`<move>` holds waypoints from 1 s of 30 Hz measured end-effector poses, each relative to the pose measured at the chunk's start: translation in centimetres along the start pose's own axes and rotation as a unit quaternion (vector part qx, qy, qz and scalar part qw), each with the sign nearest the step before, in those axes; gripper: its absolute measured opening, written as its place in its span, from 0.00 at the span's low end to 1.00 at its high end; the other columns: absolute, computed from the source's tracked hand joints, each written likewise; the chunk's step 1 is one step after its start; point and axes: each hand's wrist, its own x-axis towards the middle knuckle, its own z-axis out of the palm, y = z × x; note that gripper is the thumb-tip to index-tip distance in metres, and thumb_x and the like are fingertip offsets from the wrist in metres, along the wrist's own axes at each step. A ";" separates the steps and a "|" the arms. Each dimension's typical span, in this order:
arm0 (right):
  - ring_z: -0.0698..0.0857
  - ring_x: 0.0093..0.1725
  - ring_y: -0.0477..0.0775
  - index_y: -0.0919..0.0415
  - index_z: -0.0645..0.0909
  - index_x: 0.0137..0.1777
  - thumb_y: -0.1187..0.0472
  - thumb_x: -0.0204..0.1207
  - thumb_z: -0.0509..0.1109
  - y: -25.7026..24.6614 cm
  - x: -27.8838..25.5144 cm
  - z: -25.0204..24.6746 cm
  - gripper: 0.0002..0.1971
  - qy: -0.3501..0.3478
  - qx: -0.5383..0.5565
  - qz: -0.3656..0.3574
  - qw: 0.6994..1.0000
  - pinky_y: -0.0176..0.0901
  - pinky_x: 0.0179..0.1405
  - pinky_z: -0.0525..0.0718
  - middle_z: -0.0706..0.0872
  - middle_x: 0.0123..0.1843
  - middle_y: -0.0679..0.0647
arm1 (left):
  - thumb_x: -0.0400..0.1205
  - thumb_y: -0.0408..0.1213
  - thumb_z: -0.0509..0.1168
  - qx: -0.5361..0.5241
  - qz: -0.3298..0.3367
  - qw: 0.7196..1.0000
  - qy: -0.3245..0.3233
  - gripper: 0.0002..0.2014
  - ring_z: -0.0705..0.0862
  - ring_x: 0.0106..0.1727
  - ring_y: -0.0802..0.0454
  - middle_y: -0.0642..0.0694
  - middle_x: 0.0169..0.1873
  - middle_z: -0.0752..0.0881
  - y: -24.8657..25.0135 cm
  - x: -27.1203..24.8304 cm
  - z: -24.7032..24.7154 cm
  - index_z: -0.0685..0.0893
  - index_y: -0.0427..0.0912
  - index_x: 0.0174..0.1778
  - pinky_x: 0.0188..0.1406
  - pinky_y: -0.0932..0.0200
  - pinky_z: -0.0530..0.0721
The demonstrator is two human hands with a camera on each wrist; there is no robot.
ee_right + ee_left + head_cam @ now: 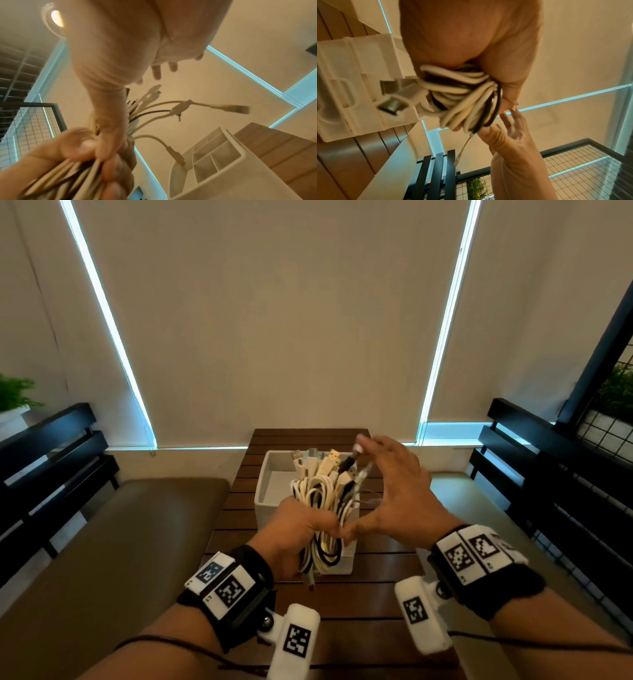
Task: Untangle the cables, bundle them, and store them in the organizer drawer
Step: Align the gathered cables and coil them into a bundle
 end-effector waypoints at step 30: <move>0.82 0.49 0.66 0.76 0.77 0.61 0.71 0.71 0.70 -1.7 -1.3 3.8 0.18 -0.122 0.647 0.188 0.729 0.43 0.30 0.87 0.83 0.50 0.69 | 0.64 0.20 0.63 -0.152 0.013 0.981 -0.123 0.14 0.85 0.28 0.46 0.38 0.29 0.83 -1.4 0.0 -1.6 0.86 0.34 0.43 0.29 0.54 0.87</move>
